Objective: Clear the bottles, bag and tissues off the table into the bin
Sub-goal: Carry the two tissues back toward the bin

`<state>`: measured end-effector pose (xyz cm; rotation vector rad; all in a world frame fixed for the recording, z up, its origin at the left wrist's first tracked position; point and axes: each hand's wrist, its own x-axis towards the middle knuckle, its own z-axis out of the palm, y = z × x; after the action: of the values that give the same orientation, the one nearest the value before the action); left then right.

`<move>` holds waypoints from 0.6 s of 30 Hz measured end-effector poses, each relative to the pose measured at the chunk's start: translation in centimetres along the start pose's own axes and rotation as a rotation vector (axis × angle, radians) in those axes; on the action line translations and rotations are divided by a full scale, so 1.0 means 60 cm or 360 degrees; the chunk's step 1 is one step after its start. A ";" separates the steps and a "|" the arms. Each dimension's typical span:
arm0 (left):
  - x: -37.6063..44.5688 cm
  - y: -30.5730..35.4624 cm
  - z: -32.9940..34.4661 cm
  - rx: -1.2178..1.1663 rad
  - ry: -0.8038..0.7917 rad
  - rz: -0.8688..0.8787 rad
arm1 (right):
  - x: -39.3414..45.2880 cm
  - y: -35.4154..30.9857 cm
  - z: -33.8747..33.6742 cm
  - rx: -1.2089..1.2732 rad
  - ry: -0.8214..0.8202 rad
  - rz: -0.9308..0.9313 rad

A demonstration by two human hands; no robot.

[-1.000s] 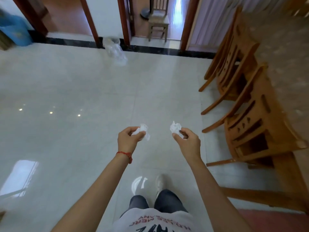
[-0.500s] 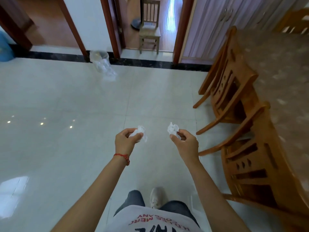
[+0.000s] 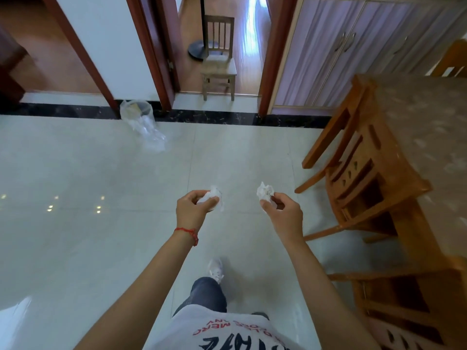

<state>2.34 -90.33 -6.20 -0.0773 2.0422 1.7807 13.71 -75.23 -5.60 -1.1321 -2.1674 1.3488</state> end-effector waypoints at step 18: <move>0.469 0.208 0.216 0.0124 -0.0147 0.0080 | 0.510 -0.099 0.069 0.0043 0.0106 0.0069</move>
<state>-23.51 -69.15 -5.56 0.0788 2.0614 1.6988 -10.61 -55.32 -5.97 -1.2029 -2.0831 1.3346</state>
